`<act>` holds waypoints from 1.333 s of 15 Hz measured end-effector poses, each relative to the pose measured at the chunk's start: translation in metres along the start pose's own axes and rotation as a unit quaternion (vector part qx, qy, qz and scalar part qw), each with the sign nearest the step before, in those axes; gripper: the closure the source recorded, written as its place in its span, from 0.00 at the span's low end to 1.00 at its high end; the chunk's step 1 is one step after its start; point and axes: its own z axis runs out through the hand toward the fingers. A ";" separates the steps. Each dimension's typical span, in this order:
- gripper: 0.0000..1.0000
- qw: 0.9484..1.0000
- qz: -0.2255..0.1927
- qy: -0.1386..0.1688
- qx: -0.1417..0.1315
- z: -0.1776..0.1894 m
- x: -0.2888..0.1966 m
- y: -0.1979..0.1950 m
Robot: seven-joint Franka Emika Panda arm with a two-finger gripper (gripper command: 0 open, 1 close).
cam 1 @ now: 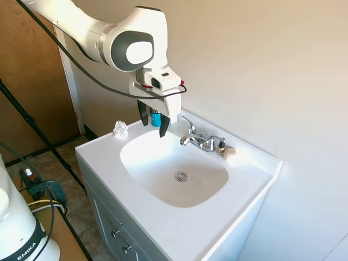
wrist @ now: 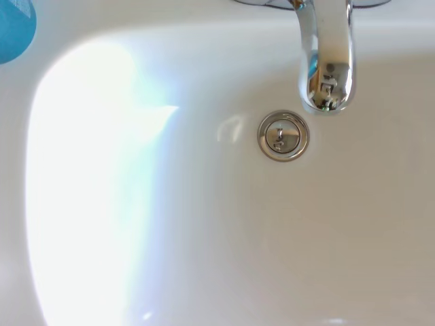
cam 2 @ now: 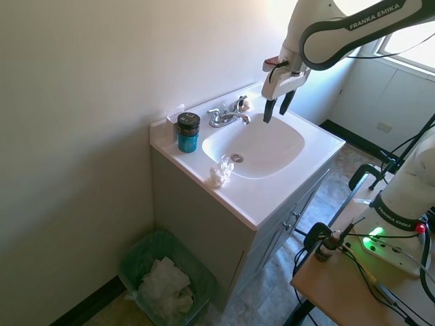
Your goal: Throw the tissue in the trash bin
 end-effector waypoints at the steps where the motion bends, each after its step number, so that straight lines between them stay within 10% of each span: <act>1: 0.00 1.000 0.000 -0.001 -0.001 0.001 0.000 0.000; 10: 0.00 0.996 -0.087 -0.019 0.021 0.014 -0.112 -0.091; 18: 0.00 0.993 -0.106 -0.028 -0.039 0.097 -0.144 -0.164; 19: 1.00 0.993 -0.107 -0.031 -0.044 0.104 -0.146 -0.166; 20: 1.00 0.993 -0.107 -0.034 -0.047 0.111 -0.149 -0.168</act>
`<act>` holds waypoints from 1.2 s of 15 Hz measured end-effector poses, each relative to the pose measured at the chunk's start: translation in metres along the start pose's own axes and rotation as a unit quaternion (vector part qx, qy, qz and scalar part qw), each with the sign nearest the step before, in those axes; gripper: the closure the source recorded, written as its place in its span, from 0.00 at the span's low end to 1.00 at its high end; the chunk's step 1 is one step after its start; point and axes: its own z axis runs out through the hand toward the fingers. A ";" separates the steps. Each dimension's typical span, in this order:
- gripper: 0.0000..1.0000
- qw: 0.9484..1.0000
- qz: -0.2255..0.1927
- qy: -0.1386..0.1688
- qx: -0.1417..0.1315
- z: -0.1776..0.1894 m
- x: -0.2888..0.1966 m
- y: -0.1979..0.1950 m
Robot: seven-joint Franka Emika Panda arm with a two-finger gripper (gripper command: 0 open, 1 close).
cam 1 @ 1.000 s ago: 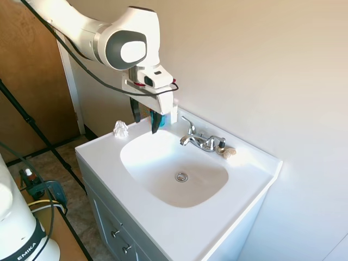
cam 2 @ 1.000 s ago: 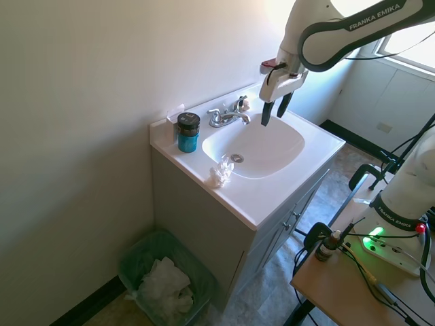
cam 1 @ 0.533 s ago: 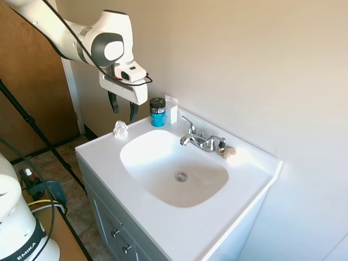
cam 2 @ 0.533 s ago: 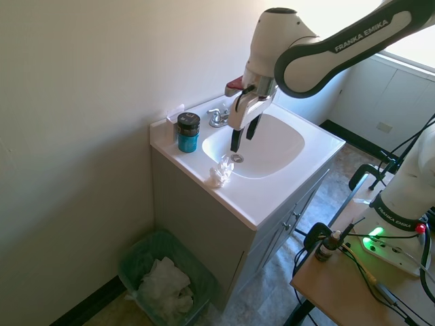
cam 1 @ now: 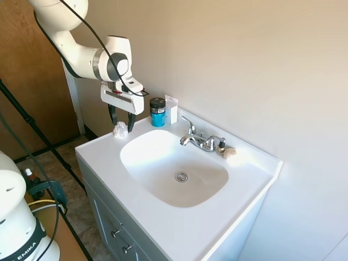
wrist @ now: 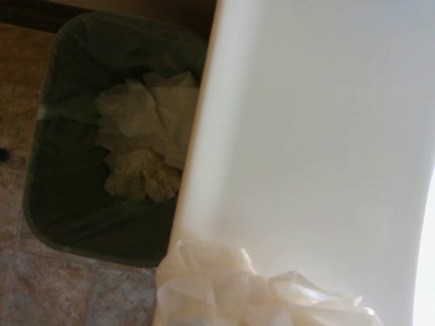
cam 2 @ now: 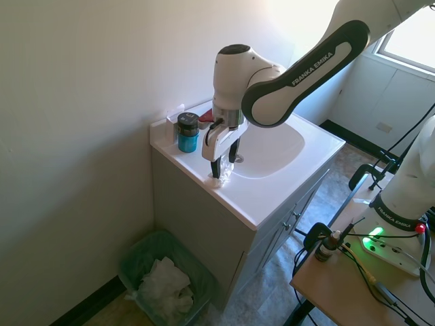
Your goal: Throw the tissue in the trash bin
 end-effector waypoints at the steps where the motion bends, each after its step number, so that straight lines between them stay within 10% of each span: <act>1: 1.00 1.000 0.001 -0.002 -0.003 0.005 -0.001 -0.002; 18: 1.00 1.000 0.016 0.004 0.005 0.002 0.009 -0.005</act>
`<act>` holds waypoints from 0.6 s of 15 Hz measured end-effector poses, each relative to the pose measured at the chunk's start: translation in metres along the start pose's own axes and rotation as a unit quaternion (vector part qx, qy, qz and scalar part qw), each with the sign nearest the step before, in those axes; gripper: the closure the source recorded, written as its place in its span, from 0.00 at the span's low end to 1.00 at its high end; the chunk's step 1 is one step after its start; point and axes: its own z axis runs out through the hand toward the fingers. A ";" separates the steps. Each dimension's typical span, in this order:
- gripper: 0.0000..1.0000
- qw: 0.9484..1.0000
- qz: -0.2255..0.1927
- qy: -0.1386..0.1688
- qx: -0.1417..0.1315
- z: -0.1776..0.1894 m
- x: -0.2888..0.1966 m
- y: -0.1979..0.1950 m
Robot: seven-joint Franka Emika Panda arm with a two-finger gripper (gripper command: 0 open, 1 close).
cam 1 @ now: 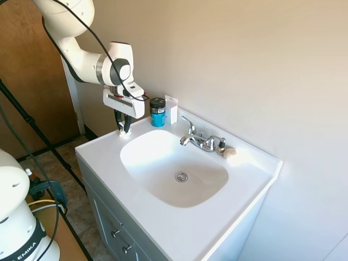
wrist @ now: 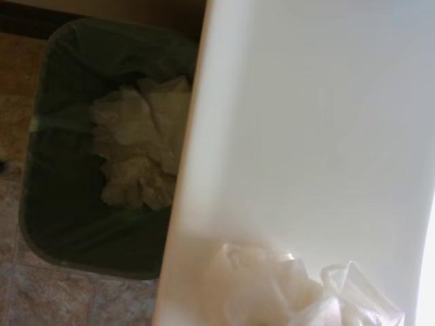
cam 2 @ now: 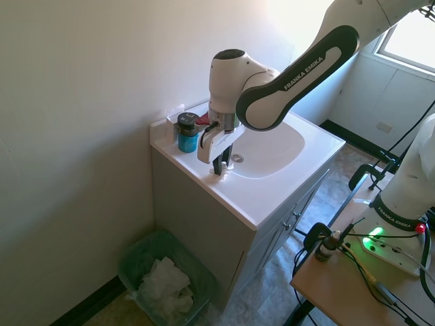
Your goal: Throw the tissue in the trash bin
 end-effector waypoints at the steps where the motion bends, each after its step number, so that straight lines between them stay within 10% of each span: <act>1: 1.00 1.000 0.000 0.002 0.002 -0.003 0.000 0.000; 9: 1.00 0.999 -0.023 0.038 0.016 -0.055 -0.048 -0.042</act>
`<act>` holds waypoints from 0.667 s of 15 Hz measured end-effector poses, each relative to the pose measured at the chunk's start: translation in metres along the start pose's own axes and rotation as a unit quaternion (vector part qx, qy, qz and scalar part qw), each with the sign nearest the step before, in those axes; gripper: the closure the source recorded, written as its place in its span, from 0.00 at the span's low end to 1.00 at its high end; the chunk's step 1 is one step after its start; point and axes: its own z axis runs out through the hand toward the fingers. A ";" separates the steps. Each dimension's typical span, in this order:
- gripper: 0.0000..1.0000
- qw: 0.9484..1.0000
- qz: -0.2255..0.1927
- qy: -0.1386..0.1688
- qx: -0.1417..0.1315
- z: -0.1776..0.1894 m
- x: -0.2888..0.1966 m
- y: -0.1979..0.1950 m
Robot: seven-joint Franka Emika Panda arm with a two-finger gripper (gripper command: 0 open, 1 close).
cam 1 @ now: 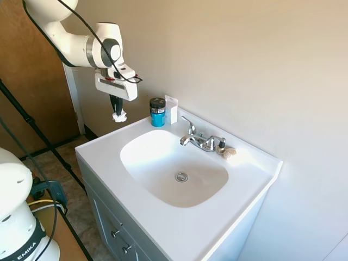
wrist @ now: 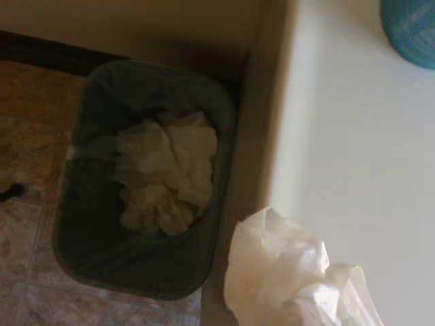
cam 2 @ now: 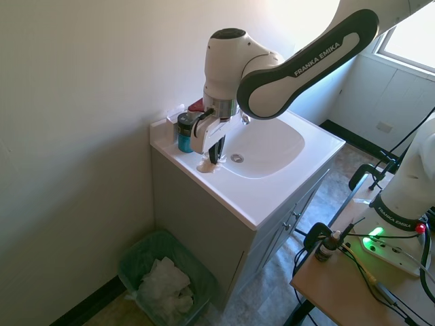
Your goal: Throw the tissue in the trash bin
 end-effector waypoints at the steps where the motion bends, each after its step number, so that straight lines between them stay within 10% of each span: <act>1: 1.00 1.000 -0.007 0.003 -0.001 0.004 -0.009 -0.012; 5: 1.00 1.000 -0.020 0.006 -0.014 0.048 -0.022 -0.070; 6: 0.00 0.999 -0.019 0.006 -0.025 0.062 -0.021 -0.082; 10: 0.00 0.997 -0.016 -0.003 -0.073 0.111 -0.020 -0.110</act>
